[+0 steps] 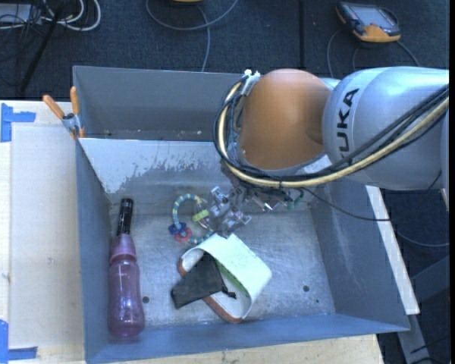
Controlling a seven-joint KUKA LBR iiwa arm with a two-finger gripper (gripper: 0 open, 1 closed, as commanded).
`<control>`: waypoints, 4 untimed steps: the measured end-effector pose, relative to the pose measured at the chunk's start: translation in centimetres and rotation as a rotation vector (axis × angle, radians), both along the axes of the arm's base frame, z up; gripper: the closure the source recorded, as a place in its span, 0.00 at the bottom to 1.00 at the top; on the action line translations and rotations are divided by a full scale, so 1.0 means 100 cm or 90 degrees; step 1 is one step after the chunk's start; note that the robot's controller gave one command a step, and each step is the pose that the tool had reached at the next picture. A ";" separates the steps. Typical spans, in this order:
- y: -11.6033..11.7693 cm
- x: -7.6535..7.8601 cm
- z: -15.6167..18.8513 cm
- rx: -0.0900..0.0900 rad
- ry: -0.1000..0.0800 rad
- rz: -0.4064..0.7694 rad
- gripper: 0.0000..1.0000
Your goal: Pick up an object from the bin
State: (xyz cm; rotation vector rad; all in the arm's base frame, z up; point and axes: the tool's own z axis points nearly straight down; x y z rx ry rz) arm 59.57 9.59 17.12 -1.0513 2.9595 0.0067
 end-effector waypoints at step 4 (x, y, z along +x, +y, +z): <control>-0.038 -0.079 -0.098 0.001 0.001 0.287 1.00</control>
Offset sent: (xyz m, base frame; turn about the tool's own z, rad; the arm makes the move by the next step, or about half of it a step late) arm 0.0000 0.0000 0.0000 0.0000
